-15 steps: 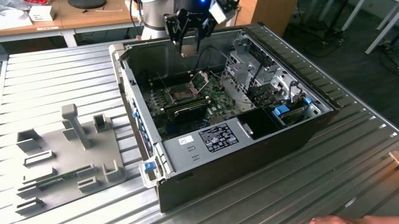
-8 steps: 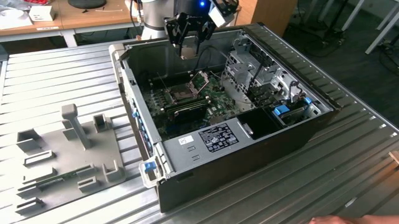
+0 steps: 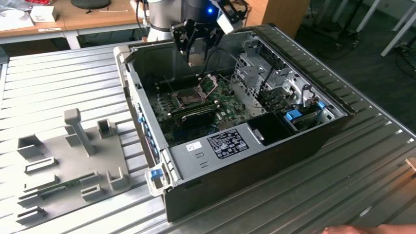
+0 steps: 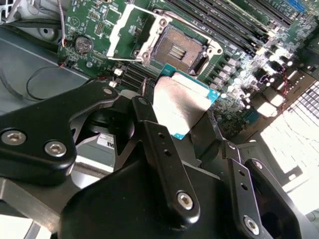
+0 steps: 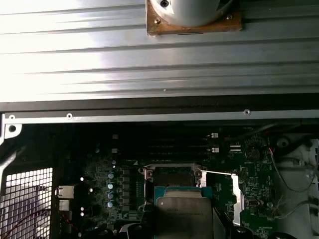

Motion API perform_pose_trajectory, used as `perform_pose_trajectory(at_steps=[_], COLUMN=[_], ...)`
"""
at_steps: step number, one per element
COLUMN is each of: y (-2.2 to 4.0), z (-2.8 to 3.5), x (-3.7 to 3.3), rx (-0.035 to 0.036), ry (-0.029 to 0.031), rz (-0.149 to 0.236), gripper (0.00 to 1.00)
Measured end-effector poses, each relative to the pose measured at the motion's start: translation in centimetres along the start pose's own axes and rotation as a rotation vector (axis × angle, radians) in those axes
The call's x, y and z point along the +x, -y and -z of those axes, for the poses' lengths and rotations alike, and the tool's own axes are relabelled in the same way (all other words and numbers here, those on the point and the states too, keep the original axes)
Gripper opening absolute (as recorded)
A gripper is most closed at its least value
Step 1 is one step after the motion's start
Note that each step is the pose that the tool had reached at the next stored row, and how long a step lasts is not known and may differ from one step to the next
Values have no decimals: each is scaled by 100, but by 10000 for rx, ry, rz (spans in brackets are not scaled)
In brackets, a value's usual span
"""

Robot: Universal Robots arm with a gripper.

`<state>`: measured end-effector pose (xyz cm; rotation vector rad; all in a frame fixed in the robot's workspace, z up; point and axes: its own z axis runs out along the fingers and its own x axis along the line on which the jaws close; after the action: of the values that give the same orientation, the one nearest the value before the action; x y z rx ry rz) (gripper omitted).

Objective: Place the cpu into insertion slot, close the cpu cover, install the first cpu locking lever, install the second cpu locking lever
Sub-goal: 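Place the cpu into insertion slot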

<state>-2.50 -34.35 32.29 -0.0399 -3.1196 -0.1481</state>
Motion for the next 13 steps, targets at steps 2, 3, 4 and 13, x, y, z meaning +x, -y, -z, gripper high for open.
perform_pose_trajectory(at_steps=[2,3,4,13], y=[3,5,7,13], z=[-34,-52,-69,-136], x=[-1,-1,-1,-1], rx=[0,0,-1,1], ry=[0,0,0,-1], rz=[0,1,1,0], gripper=[54,54,54,54])
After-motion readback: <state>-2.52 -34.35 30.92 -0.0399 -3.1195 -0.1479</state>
